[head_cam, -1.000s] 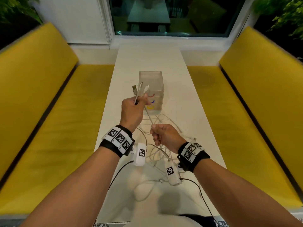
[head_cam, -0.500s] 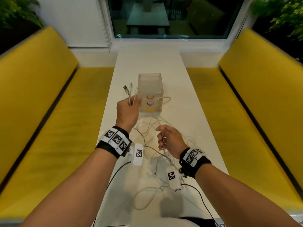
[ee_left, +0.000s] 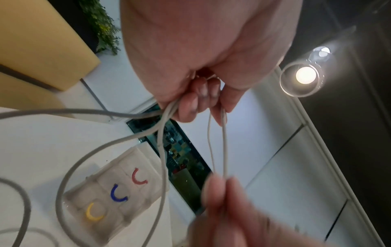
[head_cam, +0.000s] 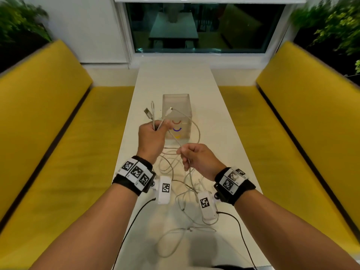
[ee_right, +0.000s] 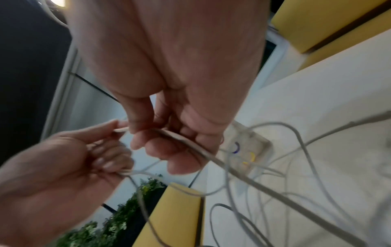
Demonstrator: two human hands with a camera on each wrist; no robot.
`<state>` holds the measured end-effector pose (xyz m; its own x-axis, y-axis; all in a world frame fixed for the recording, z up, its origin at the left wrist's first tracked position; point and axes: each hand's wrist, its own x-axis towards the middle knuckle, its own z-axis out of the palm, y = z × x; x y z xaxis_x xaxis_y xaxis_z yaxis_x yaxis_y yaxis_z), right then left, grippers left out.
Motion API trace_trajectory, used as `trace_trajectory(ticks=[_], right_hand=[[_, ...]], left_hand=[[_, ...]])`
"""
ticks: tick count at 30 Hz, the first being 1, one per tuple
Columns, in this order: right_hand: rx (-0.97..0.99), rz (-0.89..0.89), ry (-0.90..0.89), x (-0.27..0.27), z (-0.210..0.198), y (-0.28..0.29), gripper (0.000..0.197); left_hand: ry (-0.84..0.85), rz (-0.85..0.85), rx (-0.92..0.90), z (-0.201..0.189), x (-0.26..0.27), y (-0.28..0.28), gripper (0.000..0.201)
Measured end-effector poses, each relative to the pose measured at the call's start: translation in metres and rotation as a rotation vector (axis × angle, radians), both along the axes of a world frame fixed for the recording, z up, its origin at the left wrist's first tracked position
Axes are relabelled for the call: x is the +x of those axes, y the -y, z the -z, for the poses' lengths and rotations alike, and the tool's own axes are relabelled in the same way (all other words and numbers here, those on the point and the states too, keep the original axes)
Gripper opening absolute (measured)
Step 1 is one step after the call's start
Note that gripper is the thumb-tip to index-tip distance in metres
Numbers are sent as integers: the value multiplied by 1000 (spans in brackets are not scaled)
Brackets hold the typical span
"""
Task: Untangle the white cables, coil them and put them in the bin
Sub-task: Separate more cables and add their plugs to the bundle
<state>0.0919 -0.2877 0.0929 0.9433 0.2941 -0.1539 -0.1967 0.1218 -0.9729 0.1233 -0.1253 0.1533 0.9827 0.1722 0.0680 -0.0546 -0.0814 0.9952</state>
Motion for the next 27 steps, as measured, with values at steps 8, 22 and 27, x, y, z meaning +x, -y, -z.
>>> trace_trajectory(ticks=[8, 22, 27], right_hand=[[-35, 77, -120, -11, 42, 21, 13], [66, 172, 53, 0, -3, 18, 10], [-129, 263, 198, 11, -31, 23, 9]], left_hand=[[102, -132, -135, -15, 10, -20, 26], [-41, -137, -172, 10, 15, -23, 32], [-41, -123, -194, 8, 15, -22, 35]])
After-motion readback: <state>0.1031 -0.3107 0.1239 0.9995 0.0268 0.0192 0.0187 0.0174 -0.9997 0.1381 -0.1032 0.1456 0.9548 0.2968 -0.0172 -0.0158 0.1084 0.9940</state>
